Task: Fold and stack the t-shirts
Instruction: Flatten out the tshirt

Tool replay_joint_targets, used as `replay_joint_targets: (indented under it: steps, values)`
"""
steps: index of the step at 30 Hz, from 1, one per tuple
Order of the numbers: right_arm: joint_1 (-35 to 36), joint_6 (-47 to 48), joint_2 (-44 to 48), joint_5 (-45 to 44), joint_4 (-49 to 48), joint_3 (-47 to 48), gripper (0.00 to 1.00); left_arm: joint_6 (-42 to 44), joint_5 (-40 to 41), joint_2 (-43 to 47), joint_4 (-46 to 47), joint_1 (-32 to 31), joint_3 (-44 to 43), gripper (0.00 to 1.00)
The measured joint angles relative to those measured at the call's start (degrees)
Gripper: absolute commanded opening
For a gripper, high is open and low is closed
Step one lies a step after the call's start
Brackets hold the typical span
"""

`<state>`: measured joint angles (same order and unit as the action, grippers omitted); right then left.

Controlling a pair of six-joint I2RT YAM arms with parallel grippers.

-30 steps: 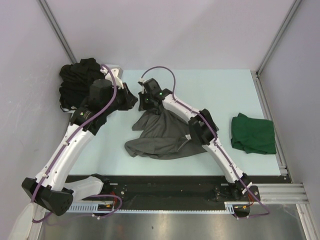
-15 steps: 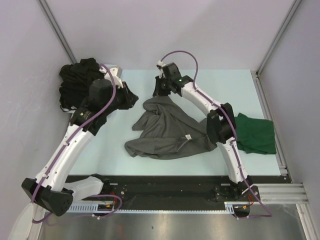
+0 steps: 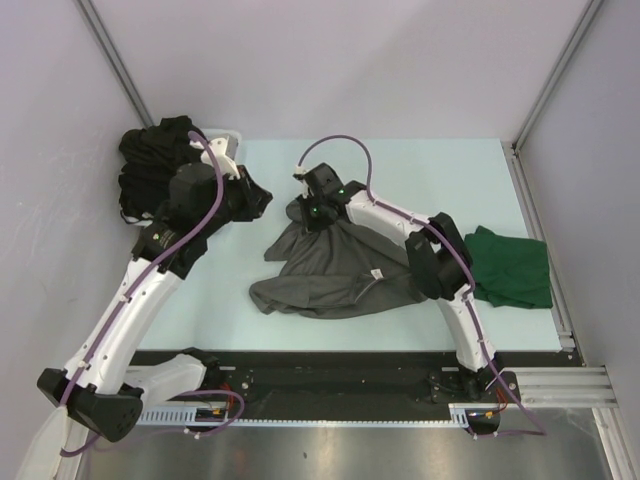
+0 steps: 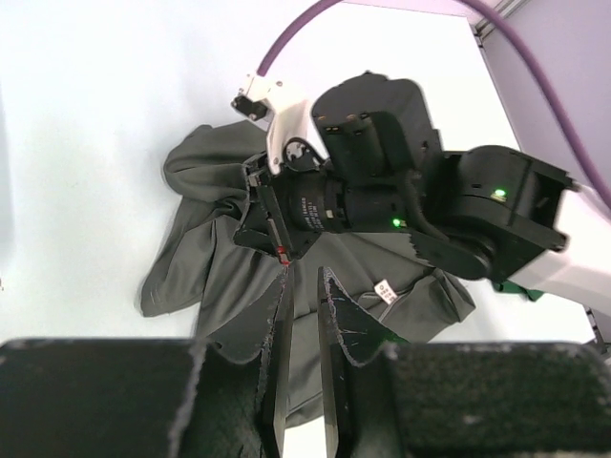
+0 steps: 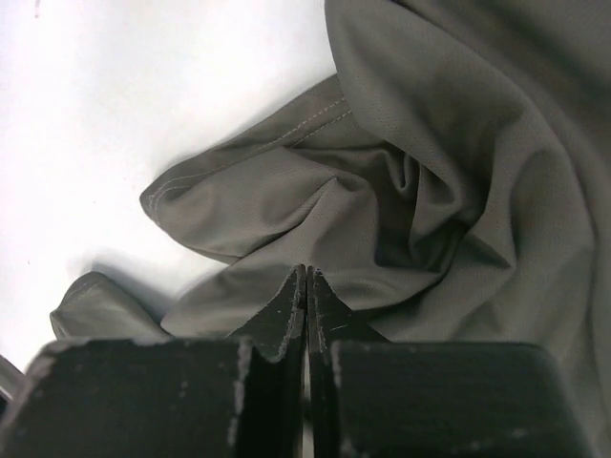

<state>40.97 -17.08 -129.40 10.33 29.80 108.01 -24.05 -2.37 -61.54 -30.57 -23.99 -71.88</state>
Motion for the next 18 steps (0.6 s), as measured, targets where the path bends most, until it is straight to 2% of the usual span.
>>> replay_joint_targets:
  steps: [12,18]
  values:
    - [1.16,3.30,1.86,-3.23,3.41,1.16,0.00,0.07,0.70,0.68,-0.57,0.00,0.22,0.21]
    - [1.84,3.32,3.23,-7.21,4.61,-0.39,0.00,0.09,0.94,1.18,0.07,0.00,2.73,0.16]
